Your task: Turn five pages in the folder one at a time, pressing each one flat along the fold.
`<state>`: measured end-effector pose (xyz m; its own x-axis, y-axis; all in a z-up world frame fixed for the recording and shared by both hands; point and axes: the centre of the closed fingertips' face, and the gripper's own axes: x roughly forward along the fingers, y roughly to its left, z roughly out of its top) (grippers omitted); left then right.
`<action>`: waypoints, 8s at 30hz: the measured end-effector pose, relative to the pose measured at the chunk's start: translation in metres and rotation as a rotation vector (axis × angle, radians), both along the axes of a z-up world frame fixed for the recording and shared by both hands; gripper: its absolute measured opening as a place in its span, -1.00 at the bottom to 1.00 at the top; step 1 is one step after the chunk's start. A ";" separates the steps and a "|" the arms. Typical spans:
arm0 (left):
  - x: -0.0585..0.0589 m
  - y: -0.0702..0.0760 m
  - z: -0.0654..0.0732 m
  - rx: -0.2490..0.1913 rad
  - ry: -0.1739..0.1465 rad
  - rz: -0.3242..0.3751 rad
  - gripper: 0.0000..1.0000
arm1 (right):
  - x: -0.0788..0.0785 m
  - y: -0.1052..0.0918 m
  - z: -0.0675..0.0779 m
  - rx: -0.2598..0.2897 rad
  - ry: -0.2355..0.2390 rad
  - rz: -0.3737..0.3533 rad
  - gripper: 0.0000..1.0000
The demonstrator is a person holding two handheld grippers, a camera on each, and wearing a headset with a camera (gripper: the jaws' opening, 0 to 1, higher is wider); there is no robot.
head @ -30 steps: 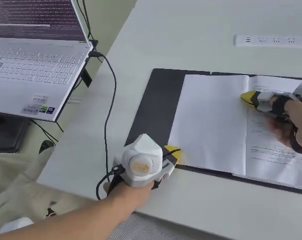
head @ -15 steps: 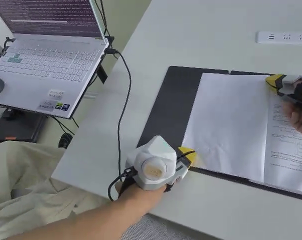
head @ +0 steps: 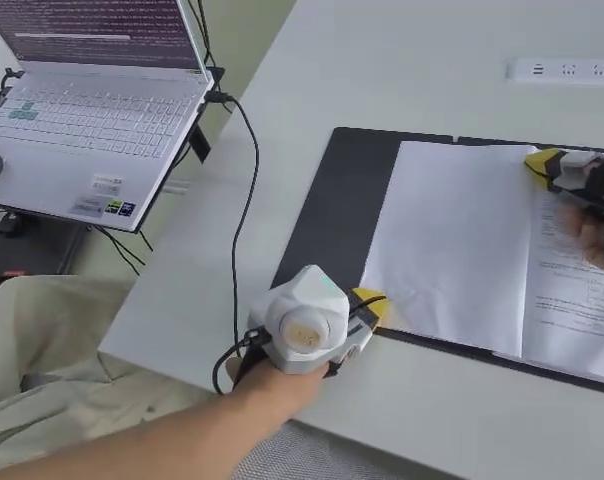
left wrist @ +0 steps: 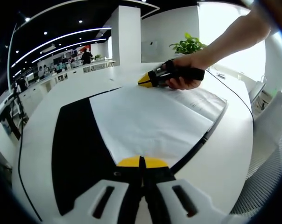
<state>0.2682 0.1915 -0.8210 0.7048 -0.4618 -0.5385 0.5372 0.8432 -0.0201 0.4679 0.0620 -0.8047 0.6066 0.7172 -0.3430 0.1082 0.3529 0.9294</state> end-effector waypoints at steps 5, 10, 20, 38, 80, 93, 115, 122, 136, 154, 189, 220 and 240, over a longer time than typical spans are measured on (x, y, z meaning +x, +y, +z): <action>0.000 0.000 0.000 -0.001 0.007 0.002 -1.00 | -0.022 -0.001 -0.002 0.021 0.026 0.047 -1.00; -0.001 0.000 0.001 0.002 0.011 0.001 -1.00 | -0.051 0.000 -0.005 0.030 0.041 0.113 -1.00; -0.001 0.000 0.002 0.011 0.017 -0.010 -1.00 | -0.098 -0.003 -0.008 0.032 0.061 0.167 -1.00; -0.001 0.000 0.003 0.010 0.017 -0.010 -1.00 | -0.178 0.006 -0.004 0.063 0.090 0.200 -1.00; -0.020 -0.017 0.039 -0.074 0.118 -0.048 -0.54 | -0.235 -0.084 0.084 -0.254 -0.266 -0.008 -0.59; -0.060 -0.010 0.108 -0.119 0.053 -0.041 0.04 | -0.271 -0.146 0.129 -0.650 -0.491 -0.018 -0.37; -0.086 -0.021 0.133 -0.090 0.026 -0.034 0.23 | -0.288 -0.184 0.125 -0.735 -0.497 -0.052 -0.32; -0.080 -0.040 0.123 -0.067 0.043 -0.071 0.19 | -0.279 -0.183 0.121 -0.730 -0.503 -0.033 -0.31; -0.046 -0.121 0.088 -0.057 0.069 -0.182 0.11 | -0.278 -0.186 0.088 -0.728 -0.452 0.021 -0.31; -0.007 -0.219 0.044 -0.067 0.062 -0.199 -0.02 | -0.272 -0.187 0.072 -0.729 -0.443 0.055 -0.33; 0.009 -0.246 0.012 -0.074 -0.102 -0.168 -0.42 | -0.257 -0.186 0.050 -0.688 -0.413 0.055 -0.34; 0.023 -0.233 0.012 -0.151 -0.038 -0.064 -1.00 | -0.225 -0.175 0.034 -0.674 -0.428 0.116 -0.41; 0.024 -0.233 0.011 -0.144 -0.042 -0.082 -1.00 | -0.219 -0.174 0.012 -0.659 -0.368 0.133 -0.49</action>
